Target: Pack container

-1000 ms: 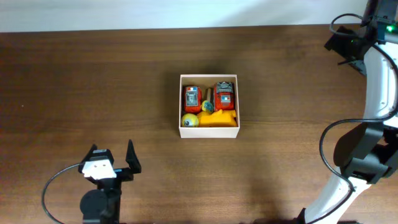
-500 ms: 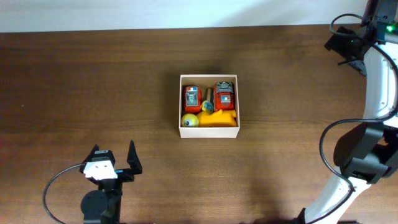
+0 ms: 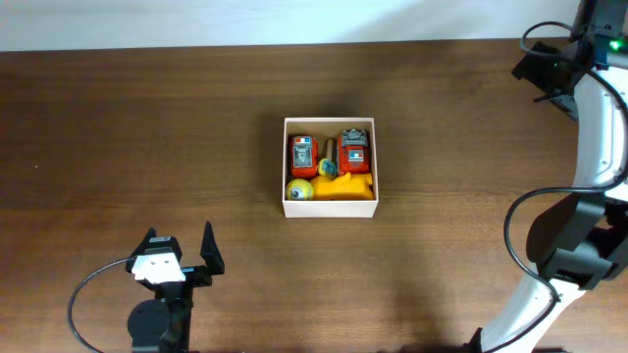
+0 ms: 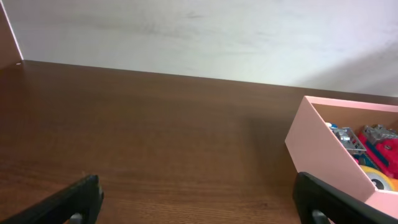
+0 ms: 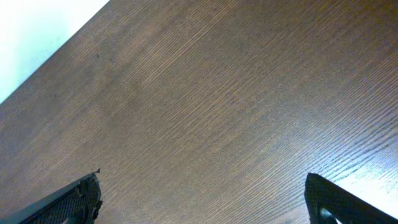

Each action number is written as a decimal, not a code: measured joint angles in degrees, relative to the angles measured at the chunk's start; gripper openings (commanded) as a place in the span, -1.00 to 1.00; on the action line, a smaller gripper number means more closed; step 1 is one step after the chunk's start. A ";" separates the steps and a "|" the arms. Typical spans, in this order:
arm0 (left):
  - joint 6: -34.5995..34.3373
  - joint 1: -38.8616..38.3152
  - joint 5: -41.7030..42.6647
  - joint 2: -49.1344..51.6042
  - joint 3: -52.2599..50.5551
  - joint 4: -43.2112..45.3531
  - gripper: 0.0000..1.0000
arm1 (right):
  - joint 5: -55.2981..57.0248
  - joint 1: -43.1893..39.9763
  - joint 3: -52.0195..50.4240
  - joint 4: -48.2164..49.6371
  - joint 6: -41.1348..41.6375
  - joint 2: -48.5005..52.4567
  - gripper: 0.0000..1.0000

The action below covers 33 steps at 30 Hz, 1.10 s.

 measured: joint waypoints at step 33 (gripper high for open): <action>0.00 0.00 -0.02 0.00 0.00 0.00 0.98 | 1.16 15.26 -0.50 -0.33 -1.73 -20.94 0.98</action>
